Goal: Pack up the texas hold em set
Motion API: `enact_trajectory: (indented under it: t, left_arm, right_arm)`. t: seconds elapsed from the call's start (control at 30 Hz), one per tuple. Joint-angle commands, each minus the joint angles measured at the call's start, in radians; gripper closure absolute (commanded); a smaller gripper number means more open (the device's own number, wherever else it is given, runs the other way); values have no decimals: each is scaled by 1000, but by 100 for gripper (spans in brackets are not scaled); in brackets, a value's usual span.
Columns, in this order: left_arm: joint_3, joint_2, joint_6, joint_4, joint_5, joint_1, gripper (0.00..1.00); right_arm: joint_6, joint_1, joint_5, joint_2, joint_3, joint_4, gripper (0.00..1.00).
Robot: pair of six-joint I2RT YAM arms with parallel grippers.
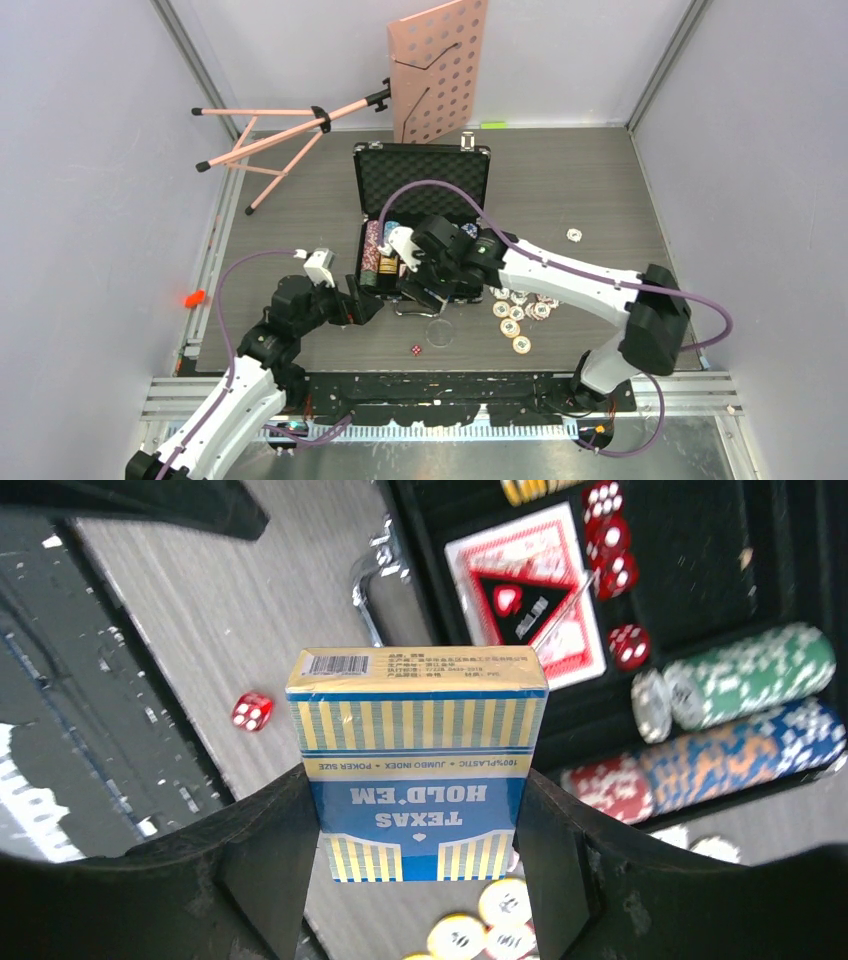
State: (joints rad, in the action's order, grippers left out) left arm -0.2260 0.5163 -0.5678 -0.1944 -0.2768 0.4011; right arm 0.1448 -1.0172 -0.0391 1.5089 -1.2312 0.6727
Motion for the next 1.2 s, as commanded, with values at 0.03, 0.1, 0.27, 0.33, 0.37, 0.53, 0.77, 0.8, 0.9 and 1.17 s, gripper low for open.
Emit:
enact_trajectory:
  t: [0.03,0.1,0.27,0.33,0.37,0.53,0.77,0.8,0.9,1.17]
  left_arm:
    - [-16,-23,10,39,10,2,8]
    - [-15,-28,8,37,11,2,8]
    - [-9,-39,9,44,-3,2,8]
    - [-9,-37,11,49,-8,2,8]
    - [-10,-35,10,49,-9,2,8]
    - [-12,-27,12,52,-14,2,8]
    - [-9,-41,13,51,-17,3,7]
    - [-9,-42,14,50,-16,2,7]
    - [-9,-42,13,49,-10,2,7]
    - [-15,-27,15,45,-3,2,7]
  right_arm:
    - [205,75,-25,129,-152,-53,47]
    - [231,112,-21,180,-205,-48,48]
    - [306,175,-23,282,-333,-15,48]
    - [346,196,-59,312,-362,-7,48]
    - [369,212,-72,327,-371,-5,48]
    - [423,270,-154,398,-453,2,46]
    - [489,275,-108,539,-541,14,46]
    - [495,275,-104,558,-548,14,46]
    - [509,275,-96,589,-571,14,46]
    - [565,276,-48,652,-630,48,36]
